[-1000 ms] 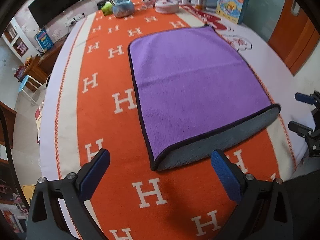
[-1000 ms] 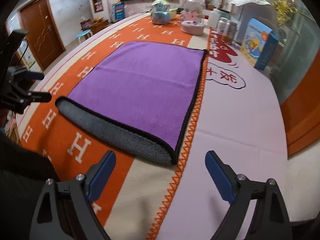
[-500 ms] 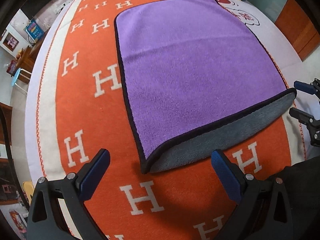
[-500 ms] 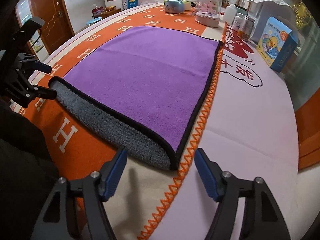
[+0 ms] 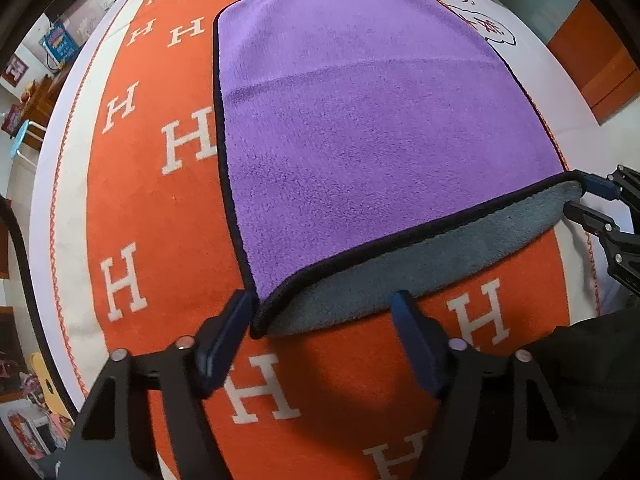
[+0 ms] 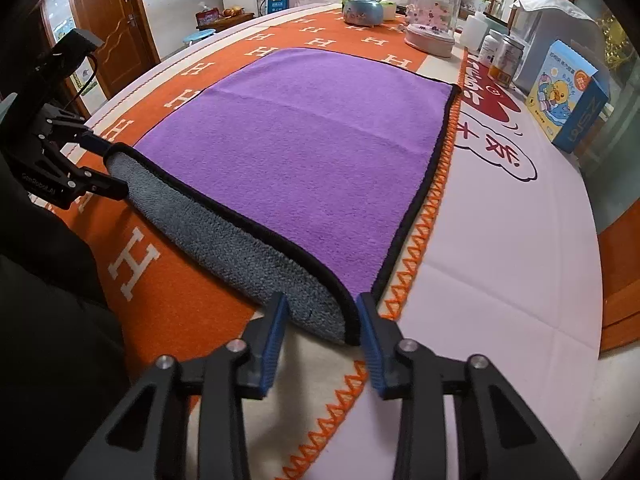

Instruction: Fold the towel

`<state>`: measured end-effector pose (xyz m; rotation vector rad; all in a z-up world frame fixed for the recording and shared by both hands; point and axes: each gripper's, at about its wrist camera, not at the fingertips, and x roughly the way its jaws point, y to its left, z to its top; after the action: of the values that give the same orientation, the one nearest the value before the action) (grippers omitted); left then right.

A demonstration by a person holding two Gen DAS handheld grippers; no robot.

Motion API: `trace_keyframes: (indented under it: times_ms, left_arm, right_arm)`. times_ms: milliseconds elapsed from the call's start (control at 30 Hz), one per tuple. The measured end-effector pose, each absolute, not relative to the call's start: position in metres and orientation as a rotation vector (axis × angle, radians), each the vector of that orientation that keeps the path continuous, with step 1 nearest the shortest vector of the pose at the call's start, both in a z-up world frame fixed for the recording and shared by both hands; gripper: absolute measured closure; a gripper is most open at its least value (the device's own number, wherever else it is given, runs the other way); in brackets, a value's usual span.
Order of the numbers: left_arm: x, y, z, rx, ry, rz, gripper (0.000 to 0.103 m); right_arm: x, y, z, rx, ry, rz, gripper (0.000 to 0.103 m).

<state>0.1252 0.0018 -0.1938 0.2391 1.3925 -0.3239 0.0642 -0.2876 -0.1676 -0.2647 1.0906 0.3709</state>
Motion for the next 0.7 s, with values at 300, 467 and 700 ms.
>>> trace_keyframes:
  times_ms: [300,467,700]
  left_arm:
    - [0.123,0.003,-0.189,0.237,1.355,-0.297,0.076]
    - [0.125,0.009,-0.187,0.228,1.349,-0.269,0.092]
    - [0.128,0.01,-0.187,0.214,1.345,-0.241,0.095]
  right_arm:
    - [0.064,-0.29,-0.167,-0.267,1.087,0.348,0.087]
    - [0.065,-0.292,-0.166,-0.264,1.087,0.337,0.097]
    - [0.066,-0.291,-0.165,-0.28,1.093,0.341,0.098]
